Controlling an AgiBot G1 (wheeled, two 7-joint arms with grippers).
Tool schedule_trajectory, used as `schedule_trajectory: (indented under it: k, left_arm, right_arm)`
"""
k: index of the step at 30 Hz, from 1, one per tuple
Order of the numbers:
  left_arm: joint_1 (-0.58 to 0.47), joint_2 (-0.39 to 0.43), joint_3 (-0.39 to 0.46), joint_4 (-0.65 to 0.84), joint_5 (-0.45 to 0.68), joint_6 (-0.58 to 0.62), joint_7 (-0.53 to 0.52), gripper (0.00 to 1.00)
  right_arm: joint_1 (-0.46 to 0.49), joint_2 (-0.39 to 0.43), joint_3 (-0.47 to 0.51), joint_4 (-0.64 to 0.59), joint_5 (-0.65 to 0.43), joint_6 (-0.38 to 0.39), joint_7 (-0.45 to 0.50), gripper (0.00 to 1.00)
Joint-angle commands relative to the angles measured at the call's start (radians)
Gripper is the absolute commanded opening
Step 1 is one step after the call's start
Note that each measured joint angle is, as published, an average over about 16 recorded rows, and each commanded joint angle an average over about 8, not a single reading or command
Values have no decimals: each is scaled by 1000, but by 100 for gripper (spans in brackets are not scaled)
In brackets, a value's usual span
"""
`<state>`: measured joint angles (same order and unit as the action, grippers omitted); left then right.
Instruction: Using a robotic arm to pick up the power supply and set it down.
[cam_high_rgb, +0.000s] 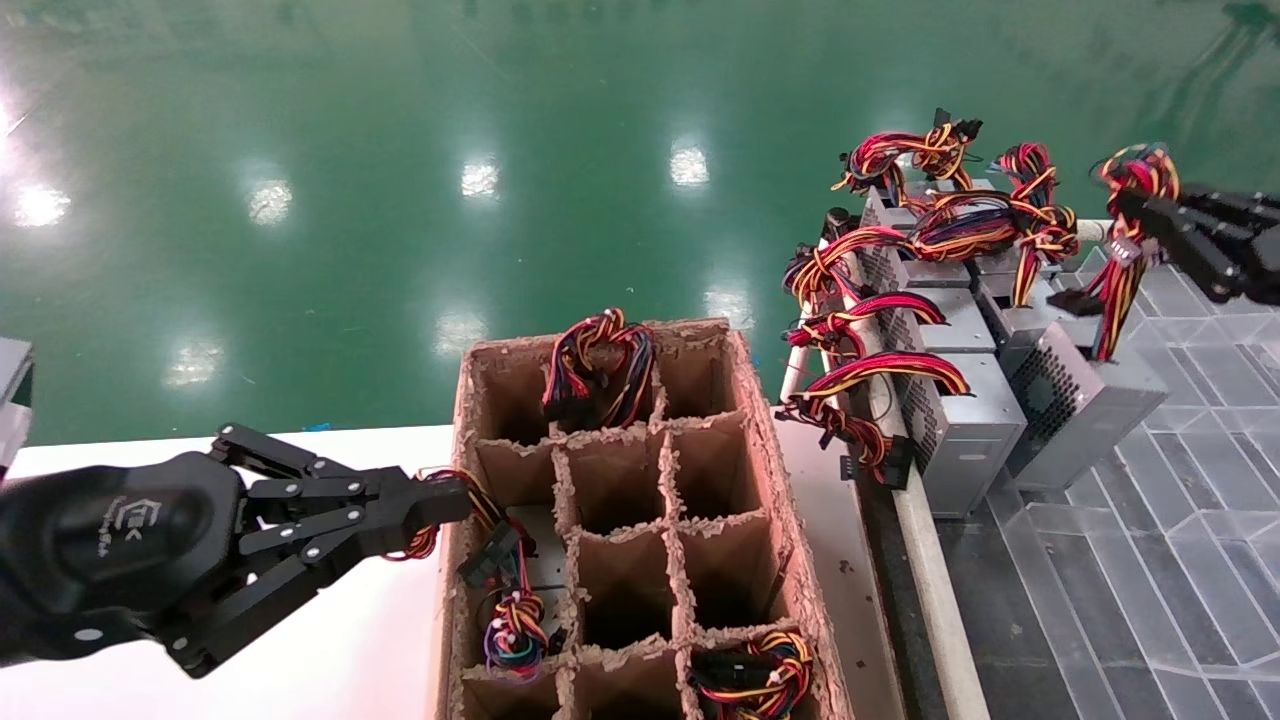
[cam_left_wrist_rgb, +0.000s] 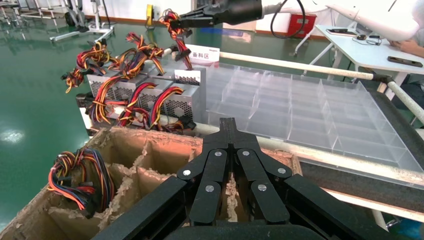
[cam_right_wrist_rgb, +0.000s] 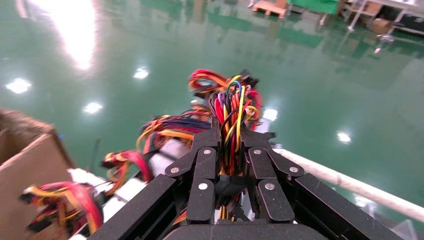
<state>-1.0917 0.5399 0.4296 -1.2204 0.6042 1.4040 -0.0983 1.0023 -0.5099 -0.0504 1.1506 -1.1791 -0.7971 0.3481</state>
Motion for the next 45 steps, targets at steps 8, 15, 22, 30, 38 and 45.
schedule_trajectory:
  k: [8, 15, 22, 30, 38, 45]
  left_arm:
    - [0, 0, 0, 0, 0, 0, 0, 0]
    - [0, 0, 0, 0, 0, 0, 0, 0]
    - [0, 0, 0, 0, 0, 0, 0, 0]
    - [0, 0, 0, 0, 0, 0, 0, 0]
    - [0, 0, 0, 0, 0, 0, 0, 0]
    - [0, 0, 0, 0, 0, 0, 0, 0]
  right_arm:
    - [-12, -4, -5, -8, 13, -30, -5, 50]
    - [-3, 2, -18, 8, -2, -23, 30, 100]
    - [-3, 6, -24, 42, -14, -8, 54, 100]
    - [-18, 10, -5, 87, -2, 17, 60, 100]
    - [-54, -9, 62, 119, 75, 23, 19, 100]
    - [-63, -21, 84, 128, 130, -13, -28, 100]
